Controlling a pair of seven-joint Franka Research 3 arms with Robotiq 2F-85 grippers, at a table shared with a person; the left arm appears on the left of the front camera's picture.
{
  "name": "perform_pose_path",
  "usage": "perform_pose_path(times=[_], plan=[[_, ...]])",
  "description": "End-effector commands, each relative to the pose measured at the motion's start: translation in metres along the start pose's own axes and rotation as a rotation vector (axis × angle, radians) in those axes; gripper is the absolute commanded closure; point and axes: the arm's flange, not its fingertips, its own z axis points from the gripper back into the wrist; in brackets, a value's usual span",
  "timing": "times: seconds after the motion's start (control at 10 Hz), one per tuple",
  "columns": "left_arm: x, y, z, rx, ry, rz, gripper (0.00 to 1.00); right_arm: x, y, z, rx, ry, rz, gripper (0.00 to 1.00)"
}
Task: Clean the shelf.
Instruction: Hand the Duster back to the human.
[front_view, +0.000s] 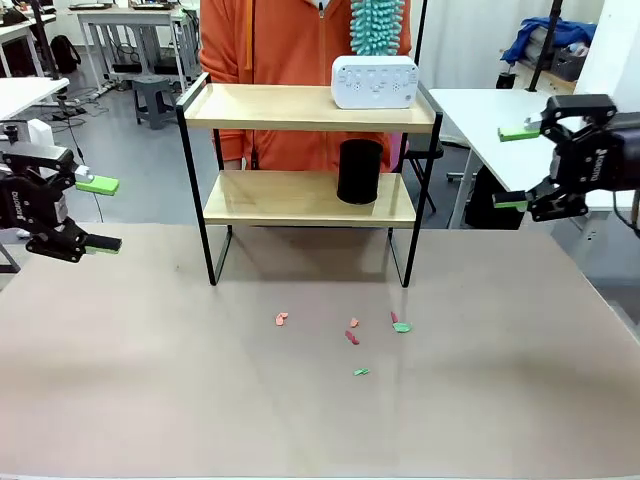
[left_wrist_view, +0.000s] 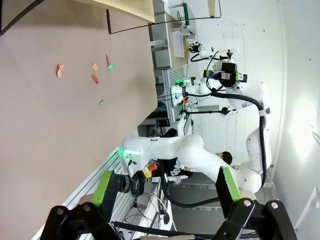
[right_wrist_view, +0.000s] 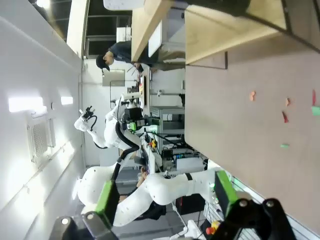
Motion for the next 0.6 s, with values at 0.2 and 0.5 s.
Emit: perform_pose_path(times=[0.2,0.5], plan=[[-0.0045,-0.0028,0.0045,-0.009,0.012,-0.006,0.00,-0.0053,0.0019,0.0006,-0.009,-0.003,-0.012,0.00],[-0.0045,-0.0028,0.0045,-0.009,0.012,-0.006,0.00,-0.0053,0.0019,0.0006,-0.009,-0.003,-0.012,0.00]])
